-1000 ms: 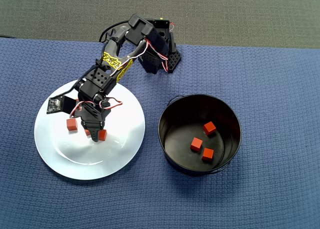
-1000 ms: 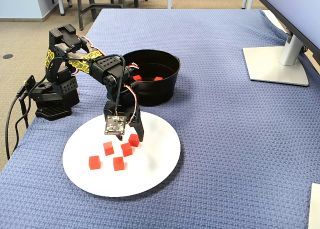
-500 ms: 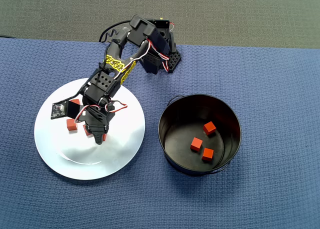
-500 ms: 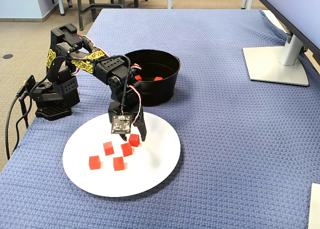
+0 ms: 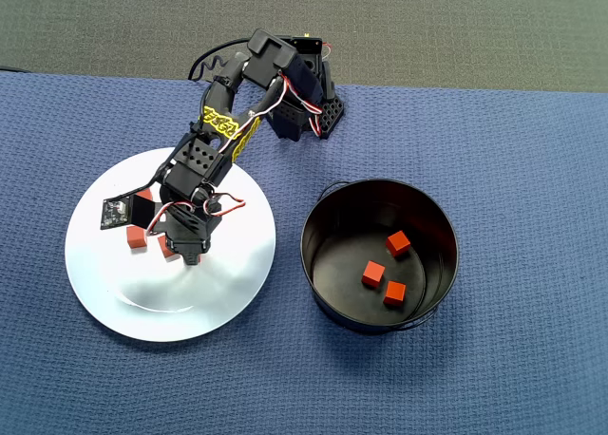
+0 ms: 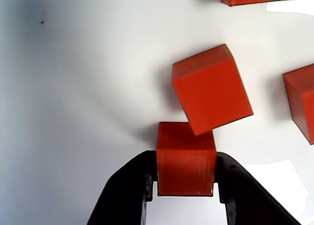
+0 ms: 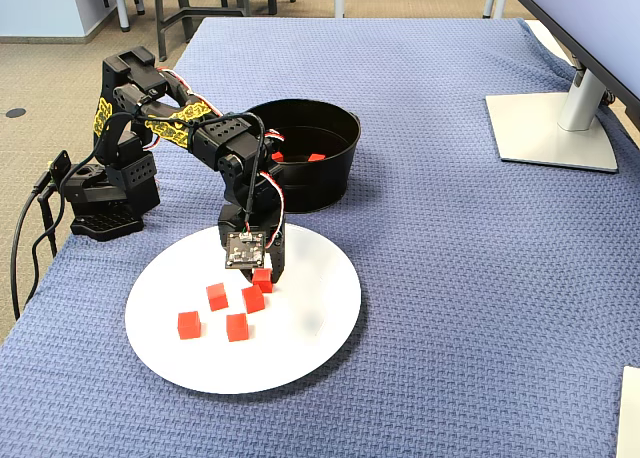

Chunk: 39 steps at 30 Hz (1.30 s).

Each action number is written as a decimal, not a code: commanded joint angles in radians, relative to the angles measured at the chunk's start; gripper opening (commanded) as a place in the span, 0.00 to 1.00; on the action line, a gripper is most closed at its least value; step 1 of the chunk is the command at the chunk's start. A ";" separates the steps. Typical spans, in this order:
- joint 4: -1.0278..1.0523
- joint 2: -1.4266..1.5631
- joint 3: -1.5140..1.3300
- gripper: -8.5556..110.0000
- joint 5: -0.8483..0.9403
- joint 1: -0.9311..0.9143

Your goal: Pick up the red cubes from the white plate and place them in the black recipient

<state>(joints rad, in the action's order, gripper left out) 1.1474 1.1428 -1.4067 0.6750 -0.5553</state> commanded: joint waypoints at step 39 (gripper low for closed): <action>0.184 0.534 0.015 0.31 -0.137 0.436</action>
<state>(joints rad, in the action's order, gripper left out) 1.3100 1.6920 -1.4665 0.3942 0.0736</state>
